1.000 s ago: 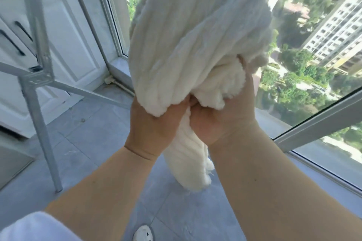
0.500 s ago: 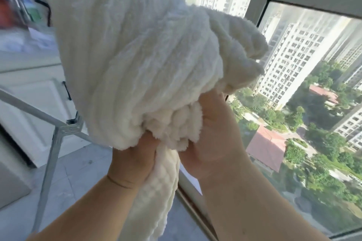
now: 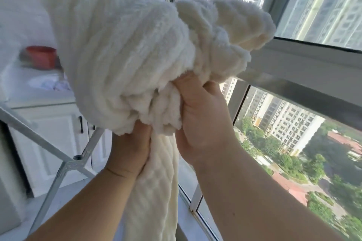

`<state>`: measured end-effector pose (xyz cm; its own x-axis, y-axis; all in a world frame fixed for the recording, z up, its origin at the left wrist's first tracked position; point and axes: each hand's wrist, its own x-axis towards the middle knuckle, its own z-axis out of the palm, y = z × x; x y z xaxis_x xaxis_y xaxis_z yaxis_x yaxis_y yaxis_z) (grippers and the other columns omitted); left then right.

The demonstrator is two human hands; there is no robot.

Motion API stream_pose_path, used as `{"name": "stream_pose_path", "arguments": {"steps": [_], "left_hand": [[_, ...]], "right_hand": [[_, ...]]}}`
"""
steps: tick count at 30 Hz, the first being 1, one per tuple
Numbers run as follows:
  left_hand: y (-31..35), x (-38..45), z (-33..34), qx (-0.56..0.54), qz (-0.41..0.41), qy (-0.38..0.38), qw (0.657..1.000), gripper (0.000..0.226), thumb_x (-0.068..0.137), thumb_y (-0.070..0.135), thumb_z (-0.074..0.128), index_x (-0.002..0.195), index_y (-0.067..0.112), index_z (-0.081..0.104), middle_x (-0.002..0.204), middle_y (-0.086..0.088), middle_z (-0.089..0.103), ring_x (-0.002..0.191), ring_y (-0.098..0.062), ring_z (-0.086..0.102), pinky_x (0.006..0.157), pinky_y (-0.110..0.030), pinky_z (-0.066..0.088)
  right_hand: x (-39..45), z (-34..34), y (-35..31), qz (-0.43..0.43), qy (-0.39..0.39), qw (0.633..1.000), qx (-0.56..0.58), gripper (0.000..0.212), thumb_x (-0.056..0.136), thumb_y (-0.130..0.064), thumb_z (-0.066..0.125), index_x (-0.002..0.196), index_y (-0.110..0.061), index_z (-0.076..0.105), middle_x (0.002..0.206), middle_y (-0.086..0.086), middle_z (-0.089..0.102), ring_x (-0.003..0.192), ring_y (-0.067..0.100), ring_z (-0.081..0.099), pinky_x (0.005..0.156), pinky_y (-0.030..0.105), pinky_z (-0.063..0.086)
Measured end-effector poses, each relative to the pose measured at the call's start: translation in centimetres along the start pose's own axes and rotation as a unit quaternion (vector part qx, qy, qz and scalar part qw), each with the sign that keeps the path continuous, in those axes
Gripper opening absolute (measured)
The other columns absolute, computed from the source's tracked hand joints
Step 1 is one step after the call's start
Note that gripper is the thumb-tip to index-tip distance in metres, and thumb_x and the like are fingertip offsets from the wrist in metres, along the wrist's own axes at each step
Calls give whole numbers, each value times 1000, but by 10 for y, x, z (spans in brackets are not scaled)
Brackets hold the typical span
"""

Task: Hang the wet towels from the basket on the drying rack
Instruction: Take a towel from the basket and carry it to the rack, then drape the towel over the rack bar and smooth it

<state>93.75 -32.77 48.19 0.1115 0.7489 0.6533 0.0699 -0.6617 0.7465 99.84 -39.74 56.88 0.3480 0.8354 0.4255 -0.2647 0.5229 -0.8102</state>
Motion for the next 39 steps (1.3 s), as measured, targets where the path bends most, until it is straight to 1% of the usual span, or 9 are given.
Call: {"name": "stream_pose_path", "arguments": {"steps": [3, 5, 12, 16, 20, 25, 29, 34, 39], "left_hand": [[41, 12, 7, -151, -62, 9, 986, 17, 70, 44, 51, 81, 31, 53, 67, 23, 63, 70, 14, 56, 69, -2, 34], [60, 18, 10, -194, -90, 13, 977, 17, 67, 48, 50, 83, 44, 47, 67, 44, 58, 71, 26, 52, 65, 2, 36], [93, 43, 29, -238, 32, 87, 967, 66, 84, 36, 59, 137, 30, 20, 132, 18, 42, 110, 22, 43, 87, 3, 33], [112, 71, 43, -215, 125, 78, 966, 45, 92, 32, 52, 133, 25, 35, 125, 7, 52, 107, 10, 51, 87, -4, 39], [128, 106, 61, -141, 116, -8, 983, 5, 94, 34, 49, 93, 37, 53, 97, 5, 61, 81, 7, 53, 67, 1, 36], [137, 158, 82, -54, 88, -181, 978, 33, 93, 39, 47, 105, 14, 64, 100, -5, 68, 94, -23, 61, 81, -31, 49], [131, 185, 98, 52, 124, -288, 948, 40, 91, 44, 46, 105, 11, 64, 98, -6, 62, 91, -23, 56, 75, -30, 41], [111, 202, 114, 197, 162, -386, 887, 49, 89, 57, 39, 91, 14, 63, 86, -3, 58, 83, -21, 50, 72, -29, 36], [96, 206, 104, 158, 185, -388, 889, 44, 89, 56, 42, 85, 19, 66, 89, 1, 63, 88, -19, 55, 74, -30, 42]], "right_hand": [[9, -1, -27, -25, 36, 999, -11, 48, 74, -19, 64, 119, -5, 58, 109, 9, 69, 101, 20, 67, 80, 30, 54], [12, -4, -45, -45, 50, 998, -11, 47, 74, -16, 63, 119, -5, 59, 106, 6, 70, 97, 16, 68, 75, 26, 54], [19, -9, -91, -114, 135, 981, -85, 58, 72, -23, 70, 127, -18, 53, 116, 0, 68, 106, 15, 66, 89, 38, 55], [33, -16, -115, -170, 227, 943, -174, 80, 57, -34, 75, 129, -31, 42, 122, -7, 61, 107, 17, 64, 88, 45, 54], [51, -29, -146, -174, 302, 908, -230, 77, 56, -25, 72, 125, -34, 40, 114, -5, 61, 100, 22, 64, 79, 43, 58], [69, -43, -165, -140, 366, 869, -303, 83, 66, -28, 63, 143, -33, 31, 93, -5, 65, 84, 21, 66, 65, 36, 54], [74, -43, -162, -129, 403, 824, -376, 65, 70, -28, 61, 133, -22, 47, 91, 3, 67, 85, 25, 68, 78, 48, 57], [76, -38, -152, -30, 363, 800, -477, 30, 89, -23, 57, 118, -21, 58, 105, 3, 64, 68, 8, 56, 55, 15, 50], [79, -26, -132, 95, 248, 733, -626, 30, 79, -37, 71, 106, -24, 68, 94, -7, 68, 83, 6, 63, 64, 20, 49]]}}
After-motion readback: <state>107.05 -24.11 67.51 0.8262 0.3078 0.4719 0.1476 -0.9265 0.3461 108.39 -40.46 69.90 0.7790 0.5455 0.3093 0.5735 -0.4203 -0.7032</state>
